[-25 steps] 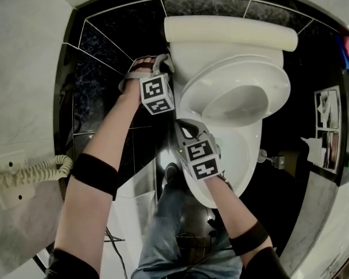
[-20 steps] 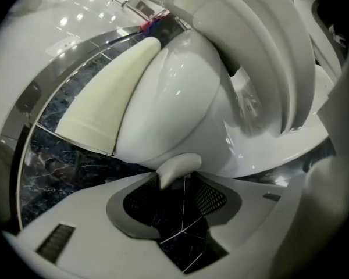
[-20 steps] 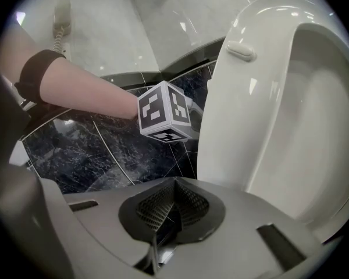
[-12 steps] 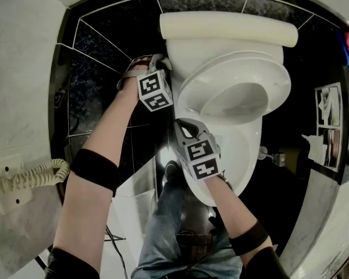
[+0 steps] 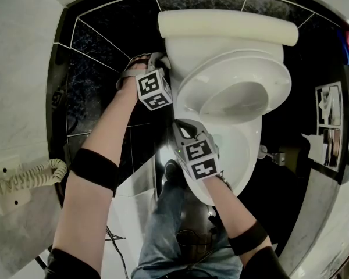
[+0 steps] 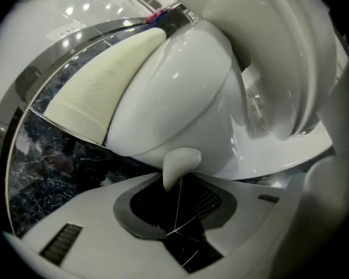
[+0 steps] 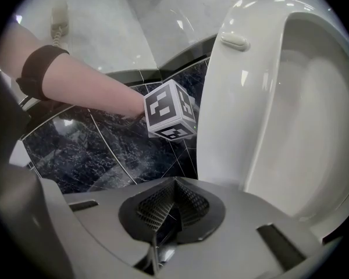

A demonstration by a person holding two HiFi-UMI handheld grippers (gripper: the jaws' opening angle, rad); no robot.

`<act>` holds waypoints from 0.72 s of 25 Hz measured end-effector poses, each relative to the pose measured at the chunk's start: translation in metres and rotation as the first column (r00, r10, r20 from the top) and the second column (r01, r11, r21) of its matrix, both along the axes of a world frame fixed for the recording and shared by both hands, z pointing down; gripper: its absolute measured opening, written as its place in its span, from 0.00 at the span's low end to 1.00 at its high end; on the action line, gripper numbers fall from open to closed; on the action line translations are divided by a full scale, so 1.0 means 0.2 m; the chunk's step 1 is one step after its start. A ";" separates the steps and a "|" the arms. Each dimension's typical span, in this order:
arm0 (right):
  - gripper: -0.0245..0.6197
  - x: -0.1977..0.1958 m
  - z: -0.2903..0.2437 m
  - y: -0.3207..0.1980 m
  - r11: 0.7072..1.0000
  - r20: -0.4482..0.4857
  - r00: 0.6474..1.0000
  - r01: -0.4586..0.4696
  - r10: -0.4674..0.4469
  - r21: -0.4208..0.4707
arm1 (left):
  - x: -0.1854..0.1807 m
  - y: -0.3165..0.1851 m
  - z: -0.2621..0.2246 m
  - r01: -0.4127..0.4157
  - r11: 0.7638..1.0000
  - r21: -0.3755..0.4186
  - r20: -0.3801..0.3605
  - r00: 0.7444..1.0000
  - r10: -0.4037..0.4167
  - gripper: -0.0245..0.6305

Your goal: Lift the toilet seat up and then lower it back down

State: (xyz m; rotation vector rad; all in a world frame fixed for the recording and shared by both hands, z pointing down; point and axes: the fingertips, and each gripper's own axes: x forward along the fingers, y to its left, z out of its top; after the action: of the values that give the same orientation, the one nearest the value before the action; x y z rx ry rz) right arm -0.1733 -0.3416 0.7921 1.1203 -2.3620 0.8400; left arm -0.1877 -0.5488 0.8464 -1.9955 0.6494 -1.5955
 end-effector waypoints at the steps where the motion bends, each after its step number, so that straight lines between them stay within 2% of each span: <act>1: 0.05 0.00 0.00 0.00 1.000 -0.001 1.000 -0.001 0.001 0.000 | 0.00 0.00 0.00 0.002 1.000 0.007 0.004 1.000 -0.002 0.22; 6: 0.05 0.04 -0.03 0.03 1.000 -0.009 1.000 -0.001 0.001 0.004 | -0.01 0.00 -0.03 -0.009 0.999 0.039 0.065 0.998 0.007 0.21; 11: 0.05 0.11 -0.09 0.10 1.000 -0.021 1.000 -0.004 0.004 0.007 | -0.03 0.06 -0.15 0.010 0.995 0.095 0.090 0.996 -0.019 0.21; 14: 0.05 0.14 -0.16 0.15 1.000 -0.027 1.000 0.000 0.001 0.012 | -0.01 0.14 -0.26 0.018 0.993 0.119 0.065 0.998 -0.026 0.21; 18: 0.05 0.22 -0.28 0.25 1.000 -0.040 0.999 0.003 -0.003 0.020 | 0.04 0.35 -0.45 0.026 0.988 0.152 0.004 1.000 -0.027 0.09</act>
State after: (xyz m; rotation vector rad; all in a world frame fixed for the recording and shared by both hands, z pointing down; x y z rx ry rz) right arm -0.1297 -0.2917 0.7366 1.1307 -2.3435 0.7875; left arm -0.1795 -0.4798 0.7567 -1.8782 0.7743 -1.5190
